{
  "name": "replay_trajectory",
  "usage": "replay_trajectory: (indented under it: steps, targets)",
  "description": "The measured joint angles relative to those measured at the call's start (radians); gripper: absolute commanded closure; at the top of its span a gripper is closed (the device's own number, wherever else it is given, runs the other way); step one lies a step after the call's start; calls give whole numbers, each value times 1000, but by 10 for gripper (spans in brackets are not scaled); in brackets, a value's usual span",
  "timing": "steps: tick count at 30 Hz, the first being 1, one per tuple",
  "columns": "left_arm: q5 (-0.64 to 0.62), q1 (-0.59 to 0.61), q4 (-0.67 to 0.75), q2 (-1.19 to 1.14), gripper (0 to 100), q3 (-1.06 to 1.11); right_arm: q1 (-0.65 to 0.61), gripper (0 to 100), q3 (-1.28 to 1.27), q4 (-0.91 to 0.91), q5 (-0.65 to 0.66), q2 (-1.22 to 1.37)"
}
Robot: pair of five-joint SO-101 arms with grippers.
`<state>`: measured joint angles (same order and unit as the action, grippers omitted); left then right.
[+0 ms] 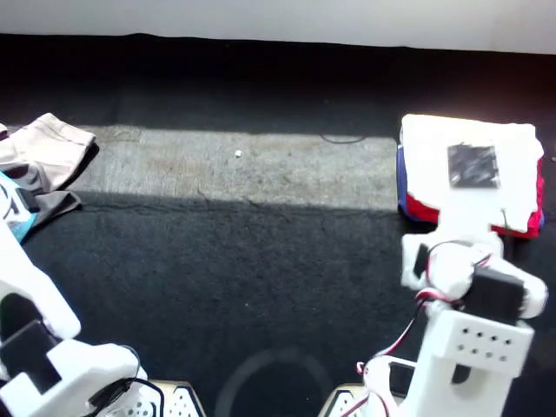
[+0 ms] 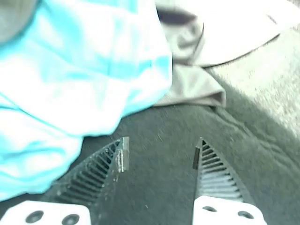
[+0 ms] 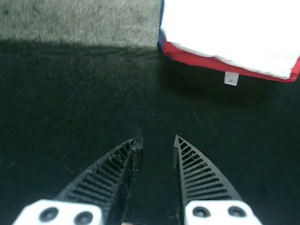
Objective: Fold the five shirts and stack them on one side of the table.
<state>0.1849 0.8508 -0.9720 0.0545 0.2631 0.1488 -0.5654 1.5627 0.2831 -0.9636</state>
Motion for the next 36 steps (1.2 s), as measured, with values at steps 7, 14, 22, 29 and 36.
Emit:
replay_trajectory:
  steps: [7, 14, 22, 29, 36]
  targets:
    - [28, 17, 31, -331, 766, -282, -15, 885, -543, -206, 83, -301]
    - [28, 17, -63, -631, 766, -631, -8, 885, -796, -304, 91, -523]
    - [28, 17, -293, -795, 972, -910, 74, 885, -1076, -539, 91, -572]
    - [29, 9, -535, -795, 991, -1131, 183, 885, -1103, -643, 91, -572]
    - [29, -117, -778, -795, 991, -1438, 190, 885, -1105, -643, 91, -572]
